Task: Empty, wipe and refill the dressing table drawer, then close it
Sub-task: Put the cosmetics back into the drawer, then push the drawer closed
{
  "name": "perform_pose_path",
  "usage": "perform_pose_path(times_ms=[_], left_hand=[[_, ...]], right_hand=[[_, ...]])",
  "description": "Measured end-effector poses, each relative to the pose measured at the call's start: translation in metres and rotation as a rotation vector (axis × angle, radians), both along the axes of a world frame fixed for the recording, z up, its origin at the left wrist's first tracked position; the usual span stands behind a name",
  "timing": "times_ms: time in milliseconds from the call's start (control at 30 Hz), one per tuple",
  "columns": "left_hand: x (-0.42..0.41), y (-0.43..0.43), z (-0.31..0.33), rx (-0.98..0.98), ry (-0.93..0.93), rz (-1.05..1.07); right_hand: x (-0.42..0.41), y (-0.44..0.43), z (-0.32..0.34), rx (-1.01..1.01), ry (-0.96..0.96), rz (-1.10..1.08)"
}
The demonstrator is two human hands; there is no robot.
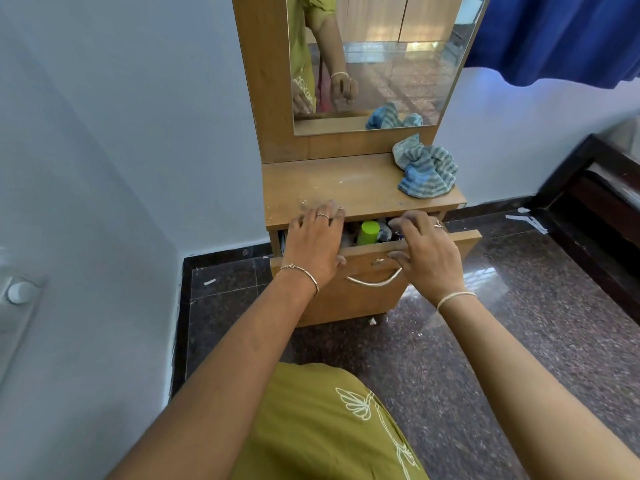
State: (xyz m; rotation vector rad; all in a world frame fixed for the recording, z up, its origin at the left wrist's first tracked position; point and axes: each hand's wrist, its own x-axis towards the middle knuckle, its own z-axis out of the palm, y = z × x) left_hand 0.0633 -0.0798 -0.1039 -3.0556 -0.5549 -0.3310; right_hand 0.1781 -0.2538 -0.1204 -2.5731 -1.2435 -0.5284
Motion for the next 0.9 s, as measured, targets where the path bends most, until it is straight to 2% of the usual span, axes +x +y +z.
perform_pose_path(times_ms=[300,433,900], left_hand=[[0.014,0.03,-0.006,-0.015,0.022,0.03],[0.015,0.032,-0.007,0.008,-0.033,0.064],[0.02,0.029,-0.011,0.007,-0.171,0.106]], right_hand=[[0.037,0.035,0.007,-0.109,-0.035,0.08],[0.039,0.047,0.004,-0.061,0.013,0.064],[0.042,0.062,-0.012,0.069,-0.136,-0.017]])
